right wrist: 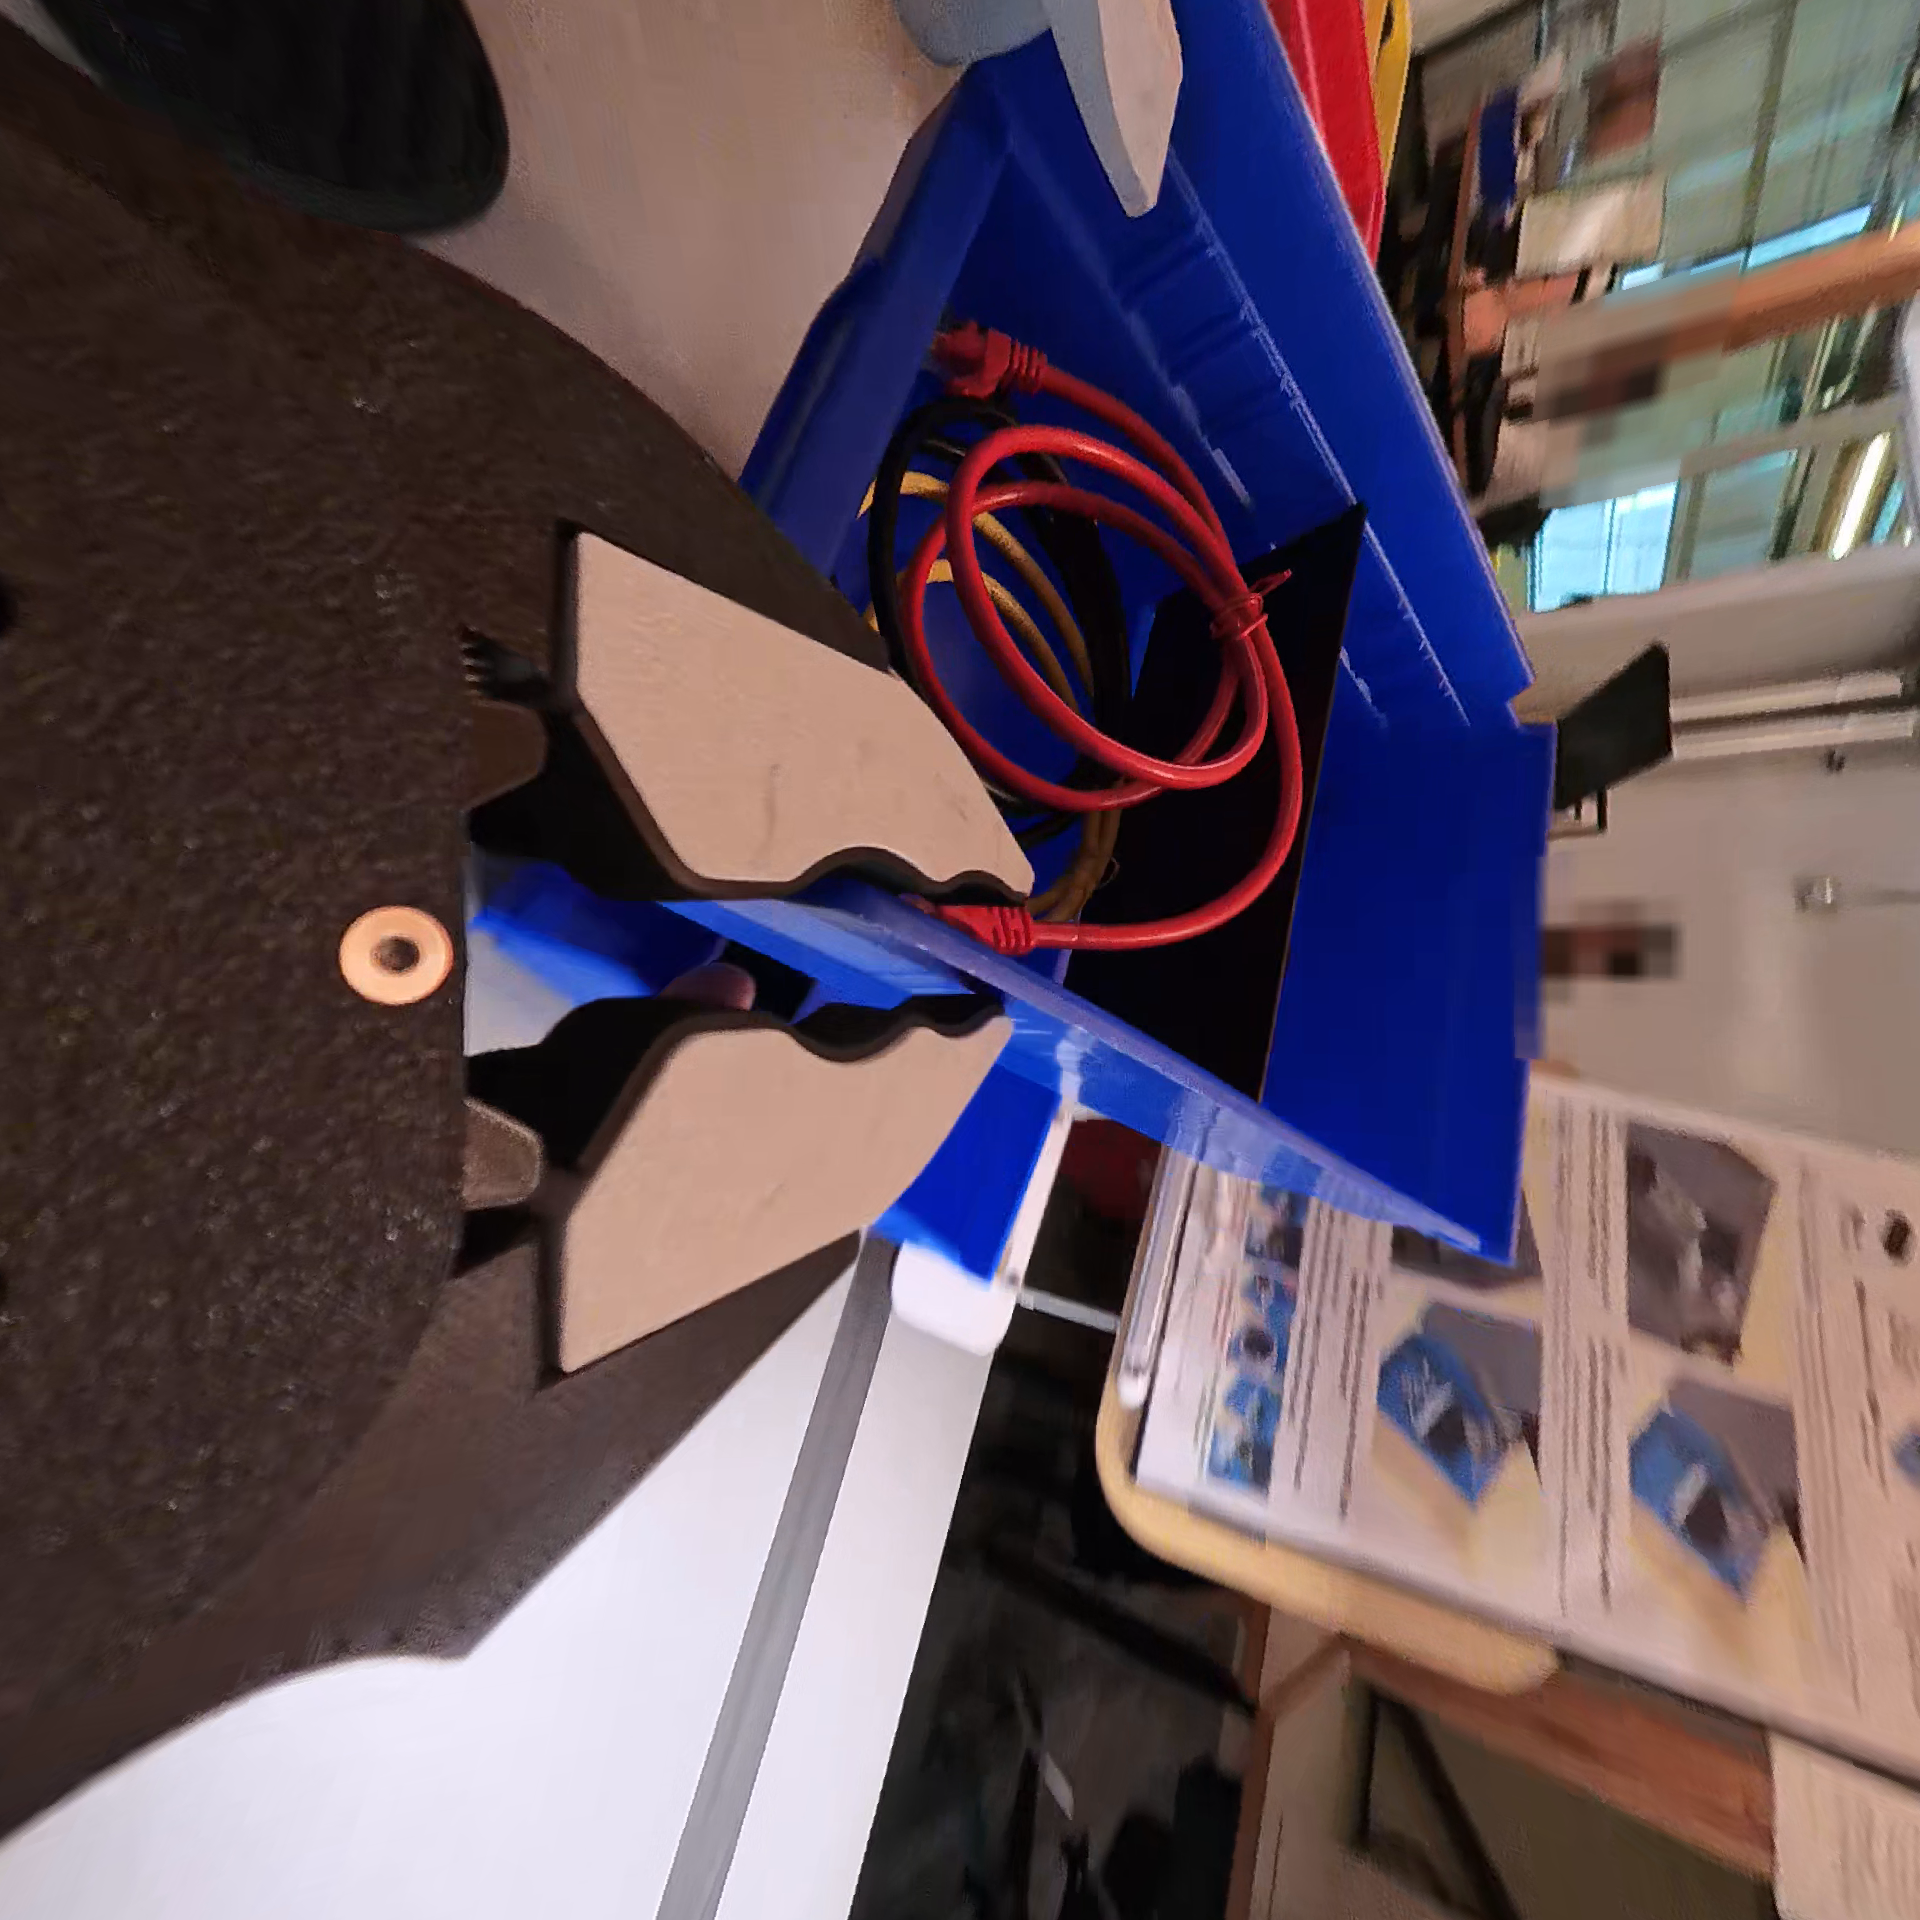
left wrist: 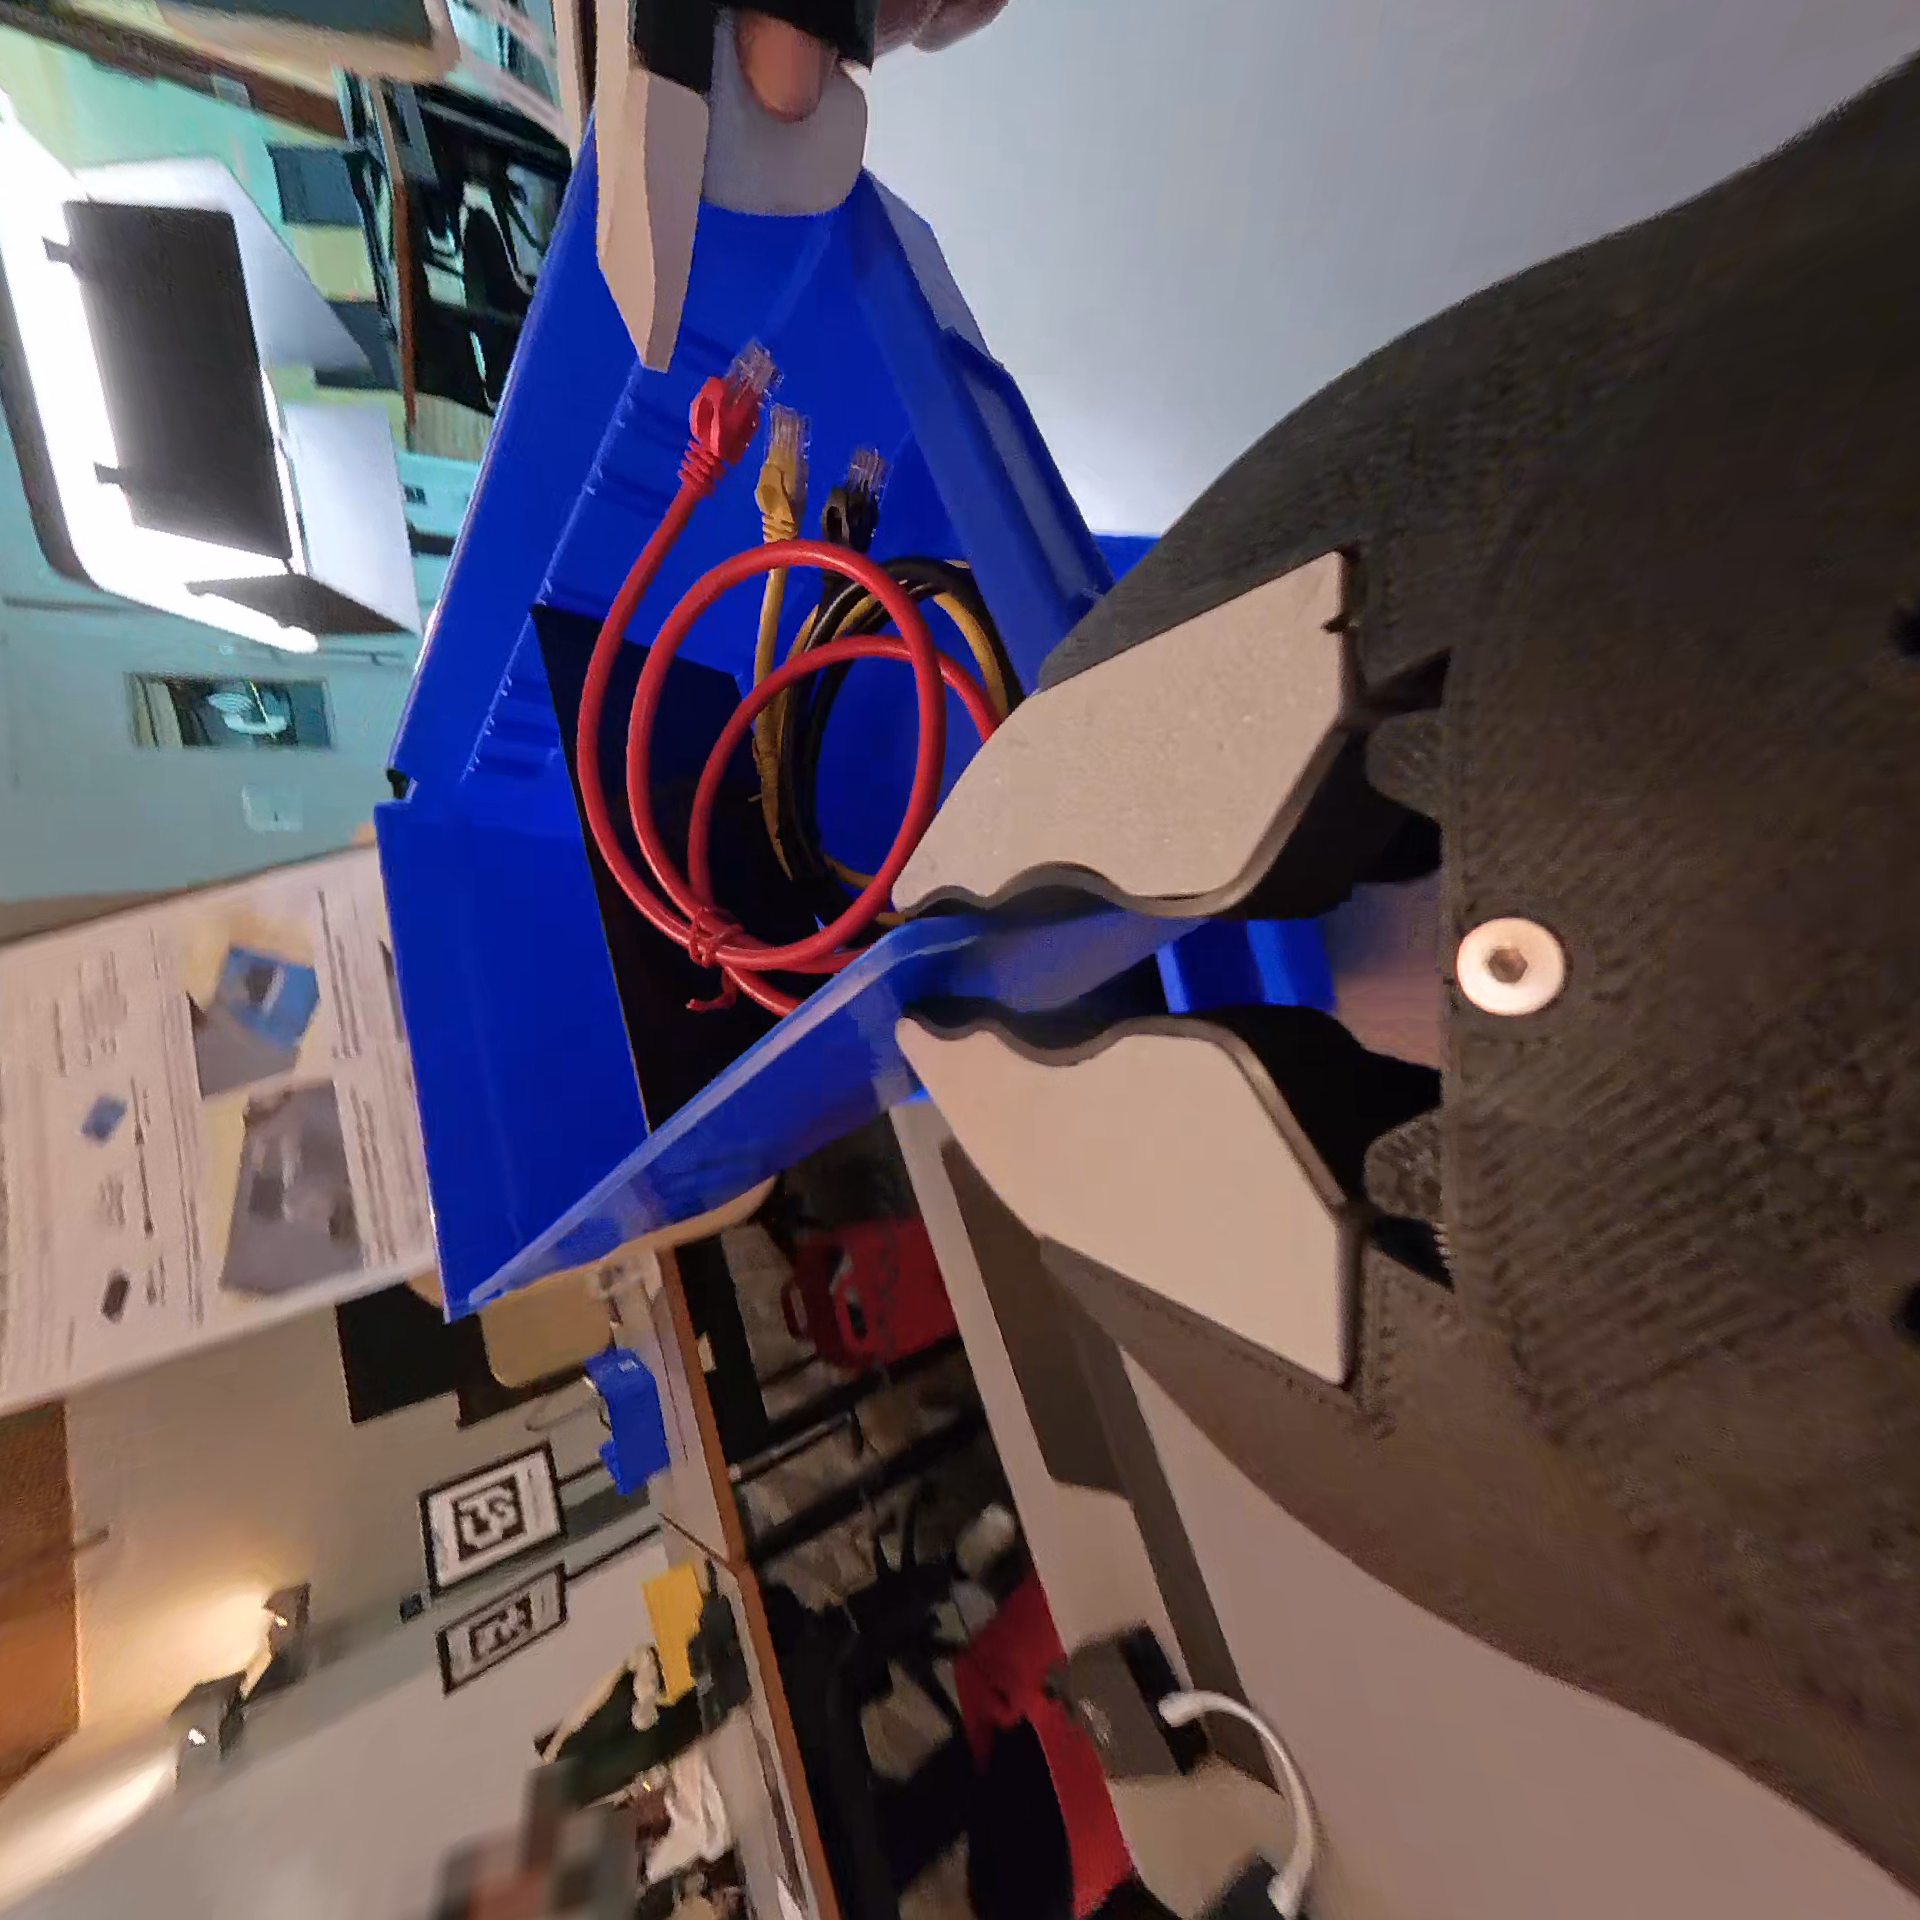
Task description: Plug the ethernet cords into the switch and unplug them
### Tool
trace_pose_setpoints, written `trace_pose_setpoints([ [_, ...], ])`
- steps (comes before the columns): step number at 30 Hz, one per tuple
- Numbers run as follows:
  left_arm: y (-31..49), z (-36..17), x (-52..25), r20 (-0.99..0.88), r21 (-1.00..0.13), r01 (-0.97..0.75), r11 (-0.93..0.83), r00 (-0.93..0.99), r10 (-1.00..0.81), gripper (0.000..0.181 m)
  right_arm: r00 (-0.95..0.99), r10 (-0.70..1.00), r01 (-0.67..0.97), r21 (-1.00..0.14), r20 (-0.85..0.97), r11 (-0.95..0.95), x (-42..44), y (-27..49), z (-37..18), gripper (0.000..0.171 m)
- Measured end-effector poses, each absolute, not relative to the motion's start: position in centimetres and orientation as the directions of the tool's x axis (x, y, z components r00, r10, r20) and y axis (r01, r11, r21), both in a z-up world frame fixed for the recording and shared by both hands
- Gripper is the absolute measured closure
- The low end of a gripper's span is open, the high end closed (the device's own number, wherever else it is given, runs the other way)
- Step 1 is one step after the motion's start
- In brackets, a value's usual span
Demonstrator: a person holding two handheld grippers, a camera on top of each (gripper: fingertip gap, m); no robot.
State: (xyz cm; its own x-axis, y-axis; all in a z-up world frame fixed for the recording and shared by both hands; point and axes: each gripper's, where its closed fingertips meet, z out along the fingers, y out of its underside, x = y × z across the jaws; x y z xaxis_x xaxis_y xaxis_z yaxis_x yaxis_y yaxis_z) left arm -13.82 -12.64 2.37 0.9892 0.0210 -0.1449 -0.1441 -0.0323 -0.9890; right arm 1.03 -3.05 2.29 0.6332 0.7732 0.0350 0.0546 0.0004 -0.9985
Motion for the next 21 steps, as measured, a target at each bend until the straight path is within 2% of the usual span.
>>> trace_pose_setpoints([
  [10,-20.6,-3.7,-28.9,-0.130,-0.973,-0.078,-0.218,0.964,0.233,0.170,0.402,0.914,0.148,-0.981,-0.058,-0.128,-15.9,-9.0,-4.7,0.149],
  [21,-22.9,-13.0,-33.5,-0.158,-0.937,-0.056,-0.345,0.948,0.275,0.170,0.339,0.940,0.327,-0.931,-0.041,-0.159,-21.0,-10.4,-12.9,0.147],
])
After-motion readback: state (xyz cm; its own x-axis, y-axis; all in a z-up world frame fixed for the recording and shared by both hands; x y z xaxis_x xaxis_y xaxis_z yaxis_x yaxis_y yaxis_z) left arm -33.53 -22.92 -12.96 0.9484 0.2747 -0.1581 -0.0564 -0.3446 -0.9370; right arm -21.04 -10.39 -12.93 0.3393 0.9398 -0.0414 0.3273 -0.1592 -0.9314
